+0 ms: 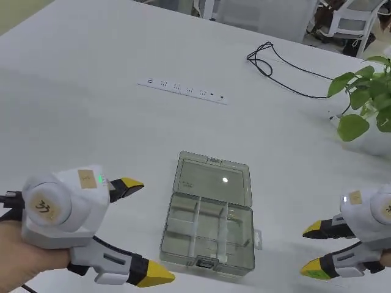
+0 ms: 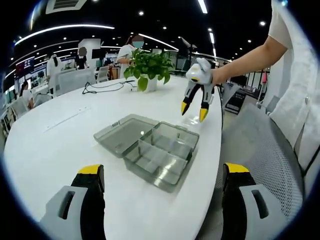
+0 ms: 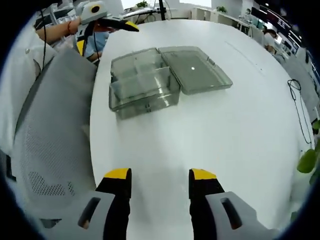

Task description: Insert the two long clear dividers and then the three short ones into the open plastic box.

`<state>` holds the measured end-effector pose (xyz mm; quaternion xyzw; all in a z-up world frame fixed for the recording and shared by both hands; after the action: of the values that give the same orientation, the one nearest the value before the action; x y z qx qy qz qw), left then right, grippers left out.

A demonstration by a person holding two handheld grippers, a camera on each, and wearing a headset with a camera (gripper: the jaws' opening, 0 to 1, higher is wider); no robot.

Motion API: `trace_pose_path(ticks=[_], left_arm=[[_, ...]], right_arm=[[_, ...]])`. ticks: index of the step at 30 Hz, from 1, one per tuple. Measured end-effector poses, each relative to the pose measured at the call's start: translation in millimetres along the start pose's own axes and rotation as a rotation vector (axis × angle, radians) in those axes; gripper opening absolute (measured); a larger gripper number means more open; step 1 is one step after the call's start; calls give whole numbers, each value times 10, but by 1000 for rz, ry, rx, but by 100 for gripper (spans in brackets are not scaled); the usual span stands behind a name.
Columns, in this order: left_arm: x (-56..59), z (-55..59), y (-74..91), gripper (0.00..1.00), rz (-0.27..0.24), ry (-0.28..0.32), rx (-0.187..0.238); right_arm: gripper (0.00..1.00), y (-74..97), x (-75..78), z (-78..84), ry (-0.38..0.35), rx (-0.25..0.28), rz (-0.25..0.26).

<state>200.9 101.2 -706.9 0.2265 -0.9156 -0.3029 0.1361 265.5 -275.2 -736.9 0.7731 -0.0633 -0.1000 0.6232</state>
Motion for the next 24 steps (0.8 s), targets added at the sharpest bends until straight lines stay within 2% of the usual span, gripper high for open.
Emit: trace_pose_path(ticks=[2,5,12,18,21,24], left_arm=[[-5,3,-4,100,-1,2,-1],[-14,8,-6,100,-3,4,-2],[-10,28,-4,100,-2,8,-7],[-10,35,-1,100,-4,18,-1],[-10,39,-3,100,-4,16,-3],[-8,40,-3,100,-5,18,-2]], right_arm=[[46,-41,13,34,52,-45,13],[46,-93,16,51,60,-62,3],[41,-201,33,125,111,-127,17],[39,-200,31,133,125,-131,43],[37,-207,18,130,165,-143,69],[37,-204,13,121,150,-146,67]])
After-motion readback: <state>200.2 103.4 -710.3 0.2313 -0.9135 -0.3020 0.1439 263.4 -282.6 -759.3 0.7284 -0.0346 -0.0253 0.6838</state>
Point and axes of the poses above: the centre of the closed fingertips' face, and the gripper's own axes: y roughly backward along the fingers, x roughly to its right, z roughly out of its underside, the point moved 10 cm from there along y, roughly backward along the fingers, and after that the axes turned 10 degrees about -x, right-handed, at the moved point
